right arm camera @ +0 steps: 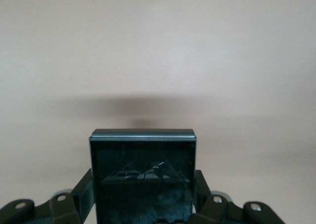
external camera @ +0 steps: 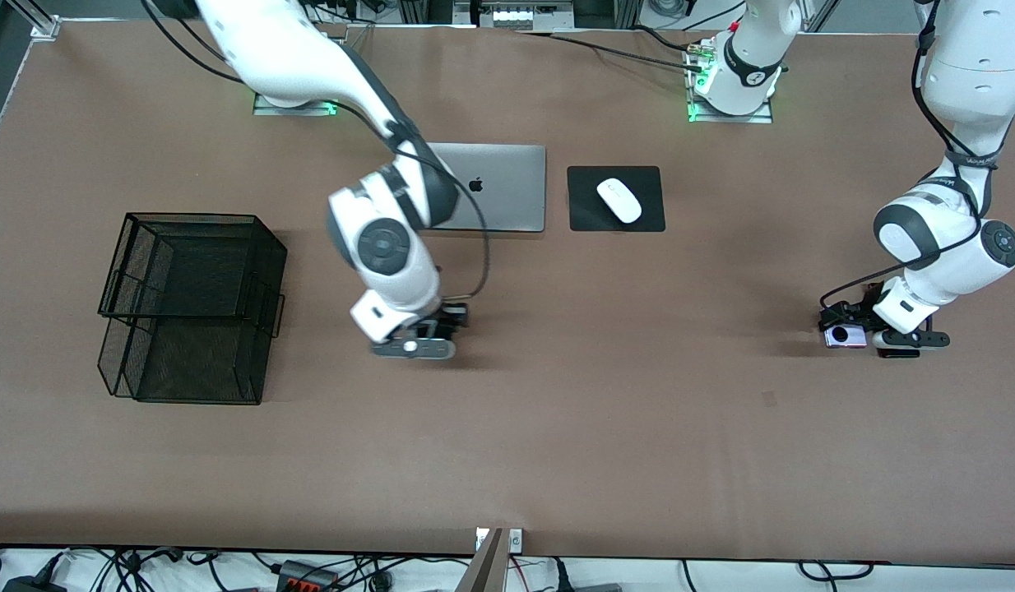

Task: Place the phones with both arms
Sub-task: 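Grasp the white flip phone with the left gripper while the right gripper moves away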

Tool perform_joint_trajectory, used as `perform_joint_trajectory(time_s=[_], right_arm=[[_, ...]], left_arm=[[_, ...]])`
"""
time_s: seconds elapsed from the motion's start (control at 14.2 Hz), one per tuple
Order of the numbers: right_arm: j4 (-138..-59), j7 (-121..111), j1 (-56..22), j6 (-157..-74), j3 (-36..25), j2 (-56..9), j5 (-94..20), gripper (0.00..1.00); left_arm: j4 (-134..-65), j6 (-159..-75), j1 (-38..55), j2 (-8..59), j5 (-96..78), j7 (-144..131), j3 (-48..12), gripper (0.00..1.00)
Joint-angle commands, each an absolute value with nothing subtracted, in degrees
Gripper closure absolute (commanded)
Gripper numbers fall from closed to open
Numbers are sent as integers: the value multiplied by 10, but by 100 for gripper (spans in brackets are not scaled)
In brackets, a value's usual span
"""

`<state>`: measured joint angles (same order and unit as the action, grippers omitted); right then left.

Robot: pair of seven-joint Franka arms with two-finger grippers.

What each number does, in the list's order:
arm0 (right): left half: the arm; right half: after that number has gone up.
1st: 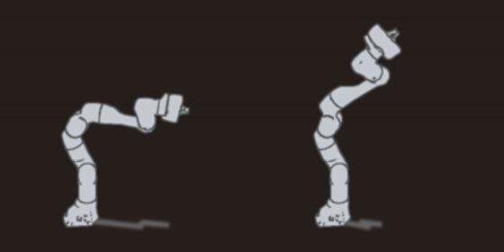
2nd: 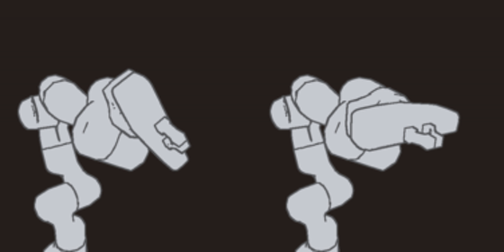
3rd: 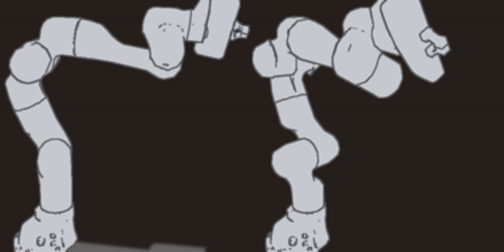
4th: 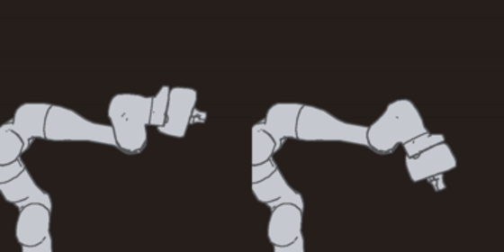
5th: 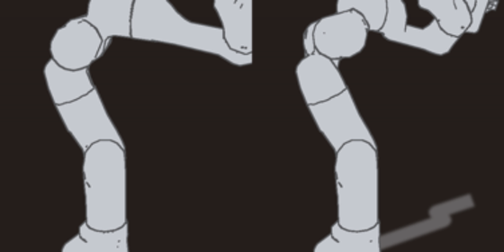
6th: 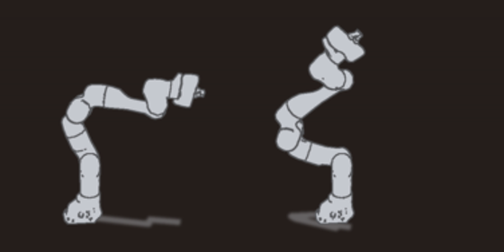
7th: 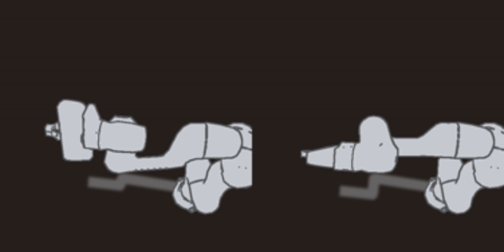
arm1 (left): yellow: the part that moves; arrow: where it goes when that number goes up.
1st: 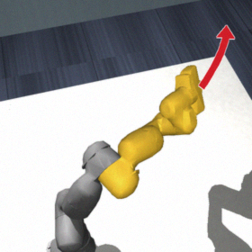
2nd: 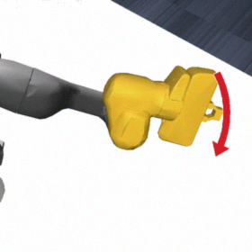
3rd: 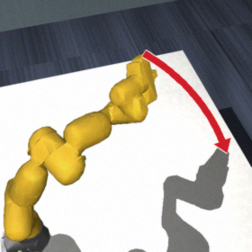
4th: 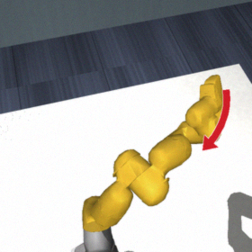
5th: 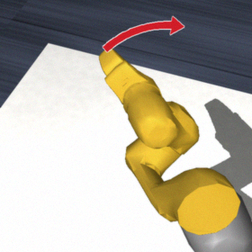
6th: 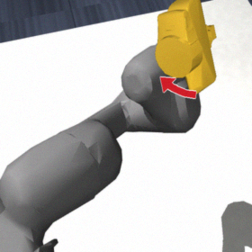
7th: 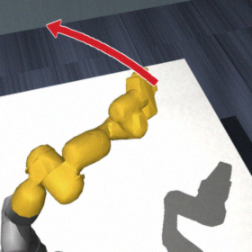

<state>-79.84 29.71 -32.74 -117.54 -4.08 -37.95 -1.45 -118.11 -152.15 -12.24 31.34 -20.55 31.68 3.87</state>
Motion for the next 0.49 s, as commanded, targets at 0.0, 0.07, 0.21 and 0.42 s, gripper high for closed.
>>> perform_joint_trajectory(time_s=[0.0,0.07,0.21,0.42], right_arm=[[-832,220,-277,-1100,-47,-317,-9,72],[-851,199,-259,-1088,-47,-298,-9,72],[-901,156,-223,-1085,-47,-259,-8,72],[-972,75,-162,-1084,-47,-205,-8,72]], left_arm=[[-1175,-1513,-124,315,-219,329,37,5],[-1174,-1513,-123,316,-219,343,37,11],[-1174,-1513,-122,316,-220,348,37,25],[-1174,-1513,-121,316,-220,349,37,46]])
